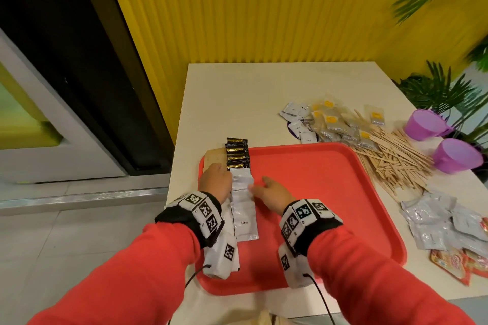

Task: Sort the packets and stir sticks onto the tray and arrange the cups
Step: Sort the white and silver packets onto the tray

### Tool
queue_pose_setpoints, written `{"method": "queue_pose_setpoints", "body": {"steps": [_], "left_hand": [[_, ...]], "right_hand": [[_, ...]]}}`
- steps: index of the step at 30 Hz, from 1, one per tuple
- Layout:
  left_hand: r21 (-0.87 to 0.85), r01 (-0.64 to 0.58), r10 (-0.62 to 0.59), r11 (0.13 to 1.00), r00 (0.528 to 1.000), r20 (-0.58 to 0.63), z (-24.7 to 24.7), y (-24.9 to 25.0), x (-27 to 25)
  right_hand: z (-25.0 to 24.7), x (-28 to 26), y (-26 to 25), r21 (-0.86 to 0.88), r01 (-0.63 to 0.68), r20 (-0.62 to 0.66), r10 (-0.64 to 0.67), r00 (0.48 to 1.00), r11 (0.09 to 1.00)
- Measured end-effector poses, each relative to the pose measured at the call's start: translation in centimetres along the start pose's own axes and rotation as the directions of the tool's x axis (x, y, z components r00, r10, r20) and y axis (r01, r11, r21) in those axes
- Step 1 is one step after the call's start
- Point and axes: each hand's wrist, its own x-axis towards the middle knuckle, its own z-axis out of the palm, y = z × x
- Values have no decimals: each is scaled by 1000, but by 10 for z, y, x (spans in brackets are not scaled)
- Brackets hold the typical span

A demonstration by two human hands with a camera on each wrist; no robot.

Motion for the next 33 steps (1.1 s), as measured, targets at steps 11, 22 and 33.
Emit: {"method": "queue_pose_setpoints", "body": {"steps": [11, 22, 33], "left_hand": [[-540, 158, -49, 827, 976, 210, 32, -4, 8], [3, -200, 200, 980, 980, -23, 51, 81, 26], [226, -81, 69, 971, 996, 60, 127, 157, 100]], "right_hand": [[-9, -1, -12, 577, -63, 197, -64, 978, 815], [-94, 34, 10, 453, 26, -91, 18, 996, 891], [-193, 64, 43, 571, 93, -228, 48, 972, 816]]}}
